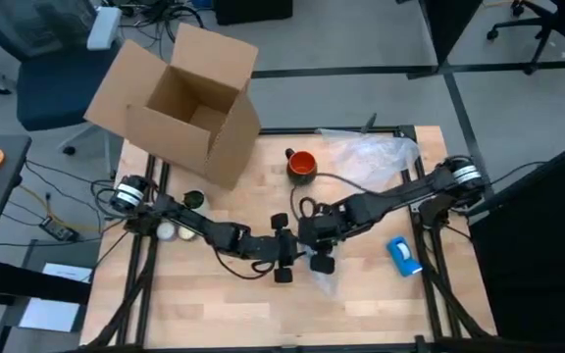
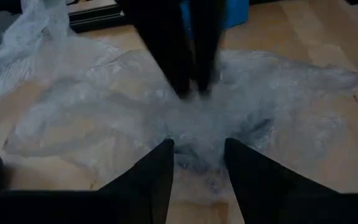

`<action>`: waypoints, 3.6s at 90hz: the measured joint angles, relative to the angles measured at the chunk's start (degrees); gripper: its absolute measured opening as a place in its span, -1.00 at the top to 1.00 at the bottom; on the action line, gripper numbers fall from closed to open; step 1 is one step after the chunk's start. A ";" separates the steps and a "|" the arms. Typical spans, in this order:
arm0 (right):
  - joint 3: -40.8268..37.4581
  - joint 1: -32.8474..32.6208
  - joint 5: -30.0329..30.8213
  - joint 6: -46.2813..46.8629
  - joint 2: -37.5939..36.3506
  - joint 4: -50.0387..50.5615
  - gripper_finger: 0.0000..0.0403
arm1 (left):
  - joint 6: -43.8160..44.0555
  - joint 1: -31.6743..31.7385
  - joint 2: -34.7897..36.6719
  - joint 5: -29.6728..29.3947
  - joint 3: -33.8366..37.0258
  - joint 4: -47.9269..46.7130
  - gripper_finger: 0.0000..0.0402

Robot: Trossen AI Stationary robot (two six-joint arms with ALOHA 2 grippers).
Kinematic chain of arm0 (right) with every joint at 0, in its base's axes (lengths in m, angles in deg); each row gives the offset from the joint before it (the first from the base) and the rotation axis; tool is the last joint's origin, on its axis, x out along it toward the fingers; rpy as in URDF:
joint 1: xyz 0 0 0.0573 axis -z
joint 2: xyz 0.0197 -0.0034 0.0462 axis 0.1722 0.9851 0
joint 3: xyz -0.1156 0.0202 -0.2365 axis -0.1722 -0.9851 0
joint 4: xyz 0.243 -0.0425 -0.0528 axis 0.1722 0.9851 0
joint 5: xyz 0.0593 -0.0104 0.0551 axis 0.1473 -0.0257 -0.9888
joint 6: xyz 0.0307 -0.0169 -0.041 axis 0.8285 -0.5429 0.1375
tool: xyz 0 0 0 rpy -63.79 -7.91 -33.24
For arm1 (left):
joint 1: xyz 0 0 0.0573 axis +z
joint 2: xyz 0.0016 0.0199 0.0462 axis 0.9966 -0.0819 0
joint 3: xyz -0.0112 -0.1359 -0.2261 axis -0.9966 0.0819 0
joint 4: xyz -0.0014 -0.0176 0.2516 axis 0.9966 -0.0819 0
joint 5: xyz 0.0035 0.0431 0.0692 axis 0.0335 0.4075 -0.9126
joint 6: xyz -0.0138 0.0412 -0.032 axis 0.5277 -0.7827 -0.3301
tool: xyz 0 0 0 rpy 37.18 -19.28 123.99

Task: Wrap mug
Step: Wrap the blue mug with bubble wrap

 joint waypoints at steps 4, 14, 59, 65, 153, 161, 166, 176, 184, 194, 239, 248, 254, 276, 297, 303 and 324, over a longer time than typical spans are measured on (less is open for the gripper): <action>-0.01 -0.03 -0.01 0.47 1.03 0.53 0.96 | 0.00 0.00 0.00 0.00 0.13 -0.35 0.36; 0.00 -0.02 -0.13 1.21 3.11 3.31 0.99 | -1.43 -0.07 -0.03 0.03 0.13 -0.48 0.36; -4.48 -0.11 3.13 3.32 3.65 0.79 1.00 | -2.90 -0.68 10.98 -0.04 0.09 -17.93 0.36; -6.37 -0.13 2.81 3.41 3.65 -1.29 1.00 | -2.52 -0.89 13.39 -0.13 0.09 -22.07 0.36; -3.93 -5.07 -0.73 9.25 3.08 -3.93 1.00 | -1.31 -2.08 -1.79 0.52 0.00 7.10 0.36; -3.93 -5.88 0.95 10.21 2.37 -4.04 1.00 | -1.33 -2.10 -2.71 0.73 -0.02 7.96 0.36; -3.93 -6.54 1.84 11.20 1.79 -3.61 1.00 | -1.32 -2.10 -2.99 0.74 -0.05 8.24 0.36; -3.93 -7.74 3.48 13.12 -0.46 -2.96 1.00 | -1.39 -2.10 -2.99 0.81 -0.07 8.09 0.36; -3.93 -8.96 6.53 14.42 -2.71 -3.06 1.00 | -2.36 -2.10 -2.99 0.81 -0.07 8.23 0.36; -3.90 -11.03 13.77 14.73 -4.59 -3.77 1.00 | -2.78 -2.10 -2.99 0.83 -0.07 8.09 0.36; -13.30 -13.96 23.64 10.55 -1.75 -16.55 1.00 | -2.79 -2.21 -2.97 0.83 -0.07 7.85 0.36; -15.75 -12.63 21.64 12.89 -1.77 -17.26 1.00 | -2.78 -2.19 -2.90 0.91 -0.07 7.84 0.36; -17.16 -11.69 19.52 13.79 -1.79 -19.06 1.00 | -2.84 -2.21 -2.20 0.94 -0.04 7.22 0.36; -20.34 -10.00 13.08 13.42 -2.06 -24.41 1.00 | -3.04 -2.21 5.53 0.96 0.02 -0.53 0.36; -16.03 -10.18 9.32 11.30 -2.29 -20.99 1.00 | -3.06 -2.21 10.87 -0.91 0.02 -9.56 0.36; -13.36 -10.39 9.10 10.49 -2.48 -18.22 1.00 | -3.06 -2.19 11.47 -1.21 0.00 -11.37 0.36; -6.92 -10.29 10.56 9.11 -2.61 -9.27 1.00 | -4.33 -2.21 12.04 -1.84 0.00 -13.21 0.36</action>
